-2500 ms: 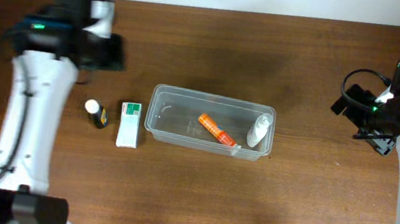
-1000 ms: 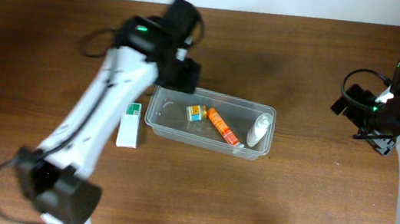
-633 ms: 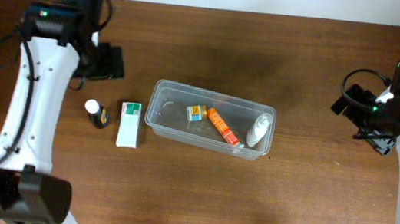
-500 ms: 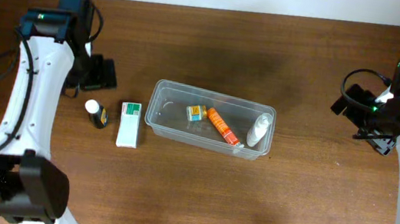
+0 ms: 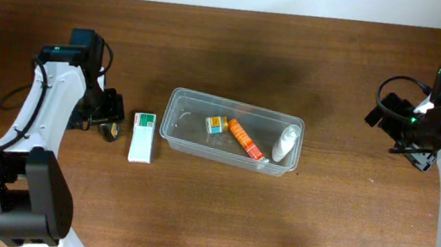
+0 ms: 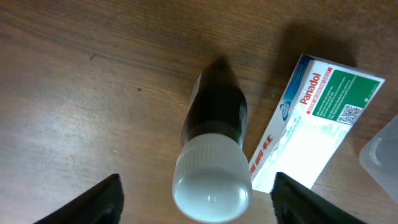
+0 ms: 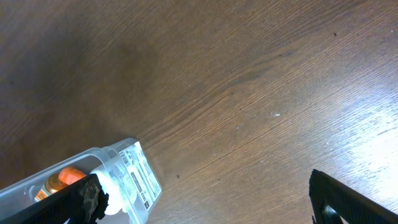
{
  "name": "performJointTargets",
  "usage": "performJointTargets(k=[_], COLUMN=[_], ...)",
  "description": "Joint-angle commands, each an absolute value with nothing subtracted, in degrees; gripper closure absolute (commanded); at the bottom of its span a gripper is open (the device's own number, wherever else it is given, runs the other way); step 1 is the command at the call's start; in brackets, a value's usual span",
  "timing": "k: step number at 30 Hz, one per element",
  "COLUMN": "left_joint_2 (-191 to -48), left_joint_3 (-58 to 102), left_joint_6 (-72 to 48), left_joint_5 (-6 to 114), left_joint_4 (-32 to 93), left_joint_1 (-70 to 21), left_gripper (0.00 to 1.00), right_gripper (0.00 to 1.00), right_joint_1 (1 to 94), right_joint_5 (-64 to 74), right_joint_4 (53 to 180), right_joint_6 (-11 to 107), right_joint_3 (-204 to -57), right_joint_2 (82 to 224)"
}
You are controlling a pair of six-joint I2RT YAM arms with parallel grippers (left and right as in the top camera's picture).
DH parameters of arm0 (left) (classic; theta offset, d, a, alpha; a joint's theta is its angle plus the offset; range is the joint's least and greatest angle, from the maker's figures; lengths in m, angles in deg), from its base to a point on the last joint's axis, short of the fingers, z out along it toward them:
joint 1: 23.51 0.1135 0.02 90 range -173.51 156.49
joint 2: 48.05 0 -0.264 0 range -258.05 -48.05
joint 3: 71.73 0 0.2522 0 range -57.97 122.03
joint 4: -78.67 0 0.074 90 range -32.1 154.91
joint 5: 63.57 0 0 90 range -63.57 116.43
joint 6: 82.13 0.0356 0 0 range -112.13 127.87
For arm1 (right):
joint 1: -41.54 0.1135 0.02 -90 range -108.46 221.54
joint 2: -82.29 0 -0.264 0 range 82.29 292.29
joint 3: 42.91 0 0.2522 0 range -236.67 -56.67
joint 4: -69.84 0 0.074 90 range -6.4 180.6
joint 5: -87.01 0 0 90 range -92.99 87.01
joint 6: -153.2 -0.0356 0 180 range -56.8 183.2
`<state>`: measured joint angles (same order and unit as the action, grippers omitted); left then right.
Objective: Pack container
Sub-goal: 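Grasp the dark white-capped bottle with the left gripper, then lower the dark bottle into the container and release it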
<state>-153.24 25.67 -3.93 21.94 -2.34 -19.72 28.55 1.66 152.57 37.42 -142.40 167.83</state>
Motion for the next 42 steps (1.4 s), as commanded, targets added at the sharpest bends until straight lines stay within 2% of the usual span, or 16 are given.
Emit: performJointTargets(k=[1, 3, 7, 14, 17, 23, 28, 33, 42], left_joint_2=[-153.48, -153.48, -153.48, -153.46, -153.35, -152.26, -150.79, -148.52, -149.96], left_joint_3=[24.62, 24.6, 24.6, 24.9, 26.72, 37.67, 51.24, 59.26, 59.18], left_joint_6=[-2.72, -2.46, -1.67, -1.67, -1.65, -1.63, -1.43, -1.46, -1.46], left_joint_5=[22.15, 22.13, 22.18, 22.18, 22.68, 22.64, 24.01, 29.37, 29.61], left_joint_4=[-1.42, -1.14, 0.02, -0.04, -1.77, -9.46, -17.29, -18.42, -13.11], left_joint_1=[-19.59, -19.59, -19.59, -19.59, -19.61, -20.13, -24.35, -33.05, -49.84], left_gripper=[0.32, 0.4, 0.64, 0.68, 0.77, 0.79, 0.79, 0.77, 0.77], right_gripper=[0.02, 0.01, 0.02, 0.02, 0.02, 0.02, 0.01, 0.01, 0.02], right_joint_1=[28.35, 28.33, 28.33, 28.33, 28.33, 28.33, 28.33, 28.33, 28.33], right_joint_5=[1.96, 1.96, 1.96, 1.96, 1.96, 1.96, 1.96, 1.96, 1.96], right_joint_4=[152.61, 152.61, 152.63, 152.63, 152.63, 152.61, 152.63, 152.61, 152.61], right_joint_6=[36.96, 36.96, 36.96, 36.96, 36.96, 36.96, 36.96, 36.96, 36.96], right_joint_3=[-143.19, -143.19, -143.19, -143.19, -143.19, -143.19, -143.19, -143.19, -143.19], right_joint_2=[166.65, 166.65, 166.65, 166.65, 166.65, 166.65, 166.65, 166.65, 166.65])
